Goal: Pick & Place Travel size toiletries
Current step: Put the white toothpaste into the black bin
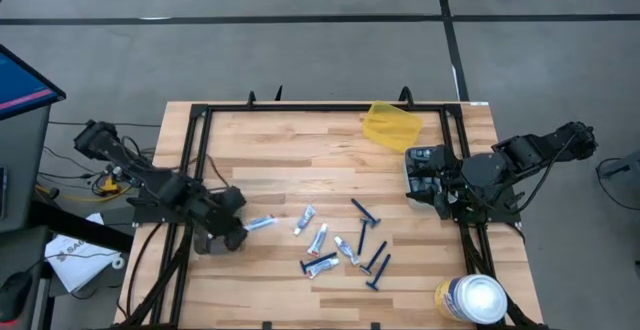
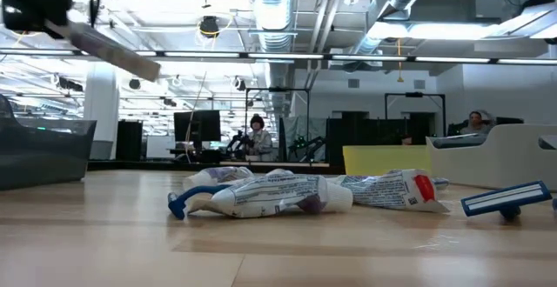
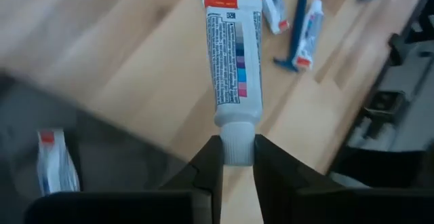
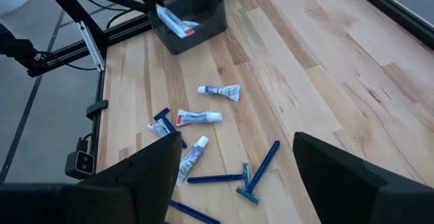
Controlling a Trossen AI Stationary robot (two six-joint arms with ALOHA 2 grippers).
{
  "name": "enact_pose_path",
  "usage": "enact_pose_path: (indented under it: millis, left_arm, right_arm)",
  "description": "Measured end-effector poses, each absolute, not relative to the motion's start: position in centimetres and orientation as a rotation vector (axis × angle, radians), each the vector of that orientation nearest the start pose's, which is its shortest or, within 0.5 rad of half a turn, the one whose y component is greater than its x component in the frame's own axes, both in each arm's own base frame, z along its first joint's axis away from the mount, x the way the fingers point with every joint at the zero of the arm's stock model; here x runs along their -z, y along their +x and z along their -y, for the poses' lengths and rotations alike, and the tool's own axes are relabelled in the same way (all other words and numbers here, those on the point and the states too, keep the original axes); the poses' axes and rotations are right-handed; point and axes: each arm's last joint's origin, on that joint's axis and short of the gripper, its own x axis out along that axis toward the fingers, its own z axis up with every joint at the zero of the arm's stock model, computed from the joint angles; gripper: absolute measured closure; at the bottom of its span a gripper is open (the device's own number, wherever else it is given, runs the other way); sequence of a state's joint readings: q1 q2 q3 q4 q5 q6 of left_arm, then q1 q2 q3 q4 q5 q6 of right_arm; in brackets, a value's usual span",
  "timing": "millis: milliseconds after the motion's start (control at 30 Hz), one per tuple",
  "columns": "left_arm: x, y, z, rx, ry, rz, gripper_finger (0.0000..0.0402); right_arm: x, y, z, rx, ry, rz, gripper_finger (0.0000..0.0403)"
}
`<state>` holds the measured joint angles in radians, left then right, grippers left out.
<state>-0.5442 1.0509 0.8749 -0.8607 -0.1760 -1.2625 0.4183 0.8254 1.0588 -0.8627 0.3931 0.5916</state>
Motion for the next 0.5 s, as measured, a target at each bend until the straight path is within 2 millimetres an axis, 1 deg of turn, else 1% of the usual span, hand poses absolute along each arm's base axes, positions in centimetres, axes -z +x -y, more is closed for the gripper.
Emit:
enact_pose_path:
  millis: [100,267,367,500]
  left_arm:
    - [-27.3,15.3,8.9,-0.297,-0.883,-1.046,0.035]
    - [-28.2,14.0,8.5,-0.244,-1.004,-1.091,0.0349]
    - [-28.2,13.5,8.3,-0.243,-1.02,-1.137,0.0349]
    - [-27.8,12.6,8.1,-0.267,-1.01,-1.267,0.0348]
  right_arm:
    - [-35.7,13.4,-4.7,0.146,0.327,-0.56,0.0127]
    - [-35.7,13.4,-4.7,0.149,0.328,-0.555,0.0127]
    - [-35.7,13.4,-4.7,0.164,0.323,-0.548,0.0127]
    - [-35.7,13.4,-4.7,0.168,0.322,-0.546,0.0127]
